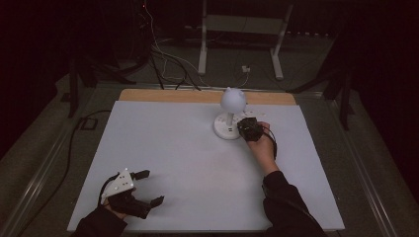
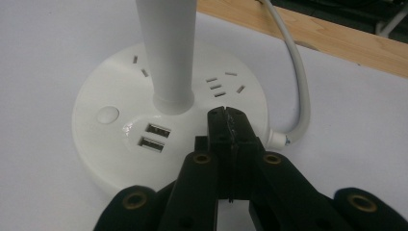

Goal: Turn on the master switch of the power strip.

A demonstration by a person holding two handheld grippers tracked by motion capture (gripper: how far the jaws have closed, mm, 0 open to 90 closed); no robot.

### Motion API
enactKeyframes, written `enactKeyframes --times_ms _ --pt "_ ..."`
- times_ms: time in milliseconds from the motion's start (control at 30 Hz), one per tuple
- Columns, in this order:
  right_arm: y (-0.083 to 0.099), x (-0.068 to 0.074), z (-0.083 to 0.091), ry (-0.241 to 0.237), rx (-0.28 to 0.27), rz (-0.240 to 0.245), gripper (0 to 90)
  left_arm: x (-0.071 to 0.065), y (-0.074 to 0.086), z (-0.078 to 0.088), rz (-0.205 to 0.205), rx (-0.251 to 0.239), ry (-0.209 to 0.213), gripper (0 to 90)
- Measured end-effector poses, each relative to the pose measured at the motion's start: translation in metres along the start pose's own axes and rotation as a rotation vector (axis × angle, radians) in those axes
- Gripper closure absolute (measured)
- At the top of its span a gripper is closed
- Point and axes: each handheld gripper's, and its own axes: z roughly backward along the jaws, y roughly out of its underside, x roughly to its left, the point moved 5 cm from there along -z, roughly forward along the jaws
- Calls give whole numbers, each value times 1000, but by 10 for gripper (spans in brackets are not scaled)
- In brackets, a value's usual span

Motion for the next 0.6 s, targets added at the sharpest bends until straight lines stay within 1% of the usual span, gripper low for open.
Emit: enactKeyframes --times_ms 167,367,400,433,467,533,567,600 --pt "0 2 -1 17 9 21 900 0 0 0 -1 -1 0 0" --pt "-1 2 -1 23 18 22 900 0 0 0 -2 -1 1 1" --pt "-1 3 -1 26 20 31 900 0 0 0 -2 -2 0 0" --pt "-2 3 -1 28 20 19 900 0 0 0 -2 -4 0 1" --pt "-2 3 -1 35 22 31 900 0 0 1 -3 -4 -2 1" --pt "-2 3 -1 38 21 35 900 1 -1 1 0 -6 -3 0" --pt "-2 4 0 37 3 31 900 1 0 1 0 -6 -3 1" --pt "-2 4 0 37 3 31 900 1 0 1 -1 -5 -3 1"
